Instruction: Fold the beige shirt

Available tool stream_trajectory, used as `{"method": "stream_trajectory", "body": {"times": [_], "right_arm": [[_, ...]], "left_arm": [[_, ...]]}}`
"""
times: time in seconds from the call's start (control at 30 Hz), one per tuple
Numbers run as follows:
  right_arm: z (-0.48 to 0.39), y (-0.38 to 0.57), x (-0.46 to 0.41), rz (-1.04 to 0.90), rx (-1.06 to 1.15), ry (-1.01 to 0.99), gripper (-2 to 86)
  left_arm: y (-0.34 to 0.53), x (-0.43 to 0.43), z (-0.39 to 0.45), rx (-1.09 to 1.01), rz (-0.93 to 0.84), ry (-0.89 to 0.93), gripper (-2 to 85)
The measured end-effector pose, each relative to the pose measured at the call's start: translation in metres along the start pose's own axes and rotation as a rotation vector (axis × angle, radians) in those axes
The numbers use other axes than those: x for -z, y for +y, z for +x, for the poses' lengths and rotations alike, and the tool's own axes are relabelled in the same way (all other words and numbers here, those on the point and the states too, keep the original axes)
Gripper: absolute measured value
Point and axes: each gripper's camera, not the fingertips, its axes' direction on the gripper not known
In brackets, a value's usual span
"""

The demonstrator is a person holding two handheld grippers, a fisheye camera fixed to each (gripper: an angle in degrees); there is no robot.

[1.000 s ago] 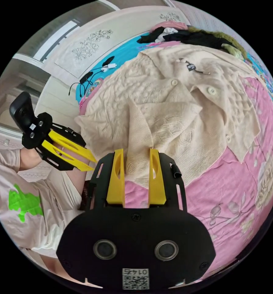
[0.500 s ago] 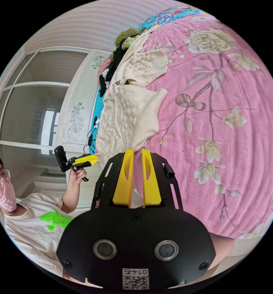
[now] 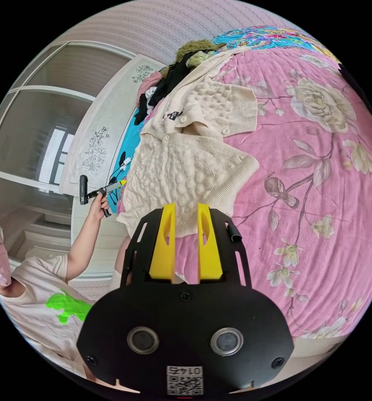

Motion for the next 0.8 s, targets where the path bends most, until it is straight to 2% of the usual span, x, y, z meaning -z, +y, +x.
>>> {"method": "stream_trajectory", "body": {"times": [0.07, 0.2, 0.3, 0.47, 0.57, 0.7, 0.8], "right_arm": [[0.001, 0.001, -0.002, -0.021, -0.002, -0.007, 7.6], [0.004, 0.003, 0.001, -0.005, -0.007, 0.008, 6.8], [0.006, 0.002, 0.007, 0.027, -0.011, 0.017, 6.8], [0.008, -0.004, -0.001, 0.017, -0.014, 0.021, 8.1], [0.008, -0.008, -0.010, -0.006, -0.010, 0.052, 8.5], [0.016, -0.010, -0.020, -0.031, -0.092, 0.125, 10.0], [0.019, -0.014, -0.031, 0.001, -0.106, 0.139, 10.7]], "left_arm": [[-0.007, -0.019, 0.001, -0.022, -0.083, -0.034, 10.5], [0.003, 0.000, -0.002, -0.112, -0.022, -0.105, 11.5], [0.029, 0.035, -0.038, -0.011, 0.112, -0.021, 12.0], [0.059, 0.019, -0.090, 0.162, 0.088, 0.002, 12.4], [0.070, 0.018, -0.106, 0.233, 0.127, 0.101, 12.5], [0.067, 0.021, -0.096, 0.168, 0.113, 0.105, 12.3], [0.069, 0.037, -0.081, 0.106, 0.152, 0.027, 12.0]]}}
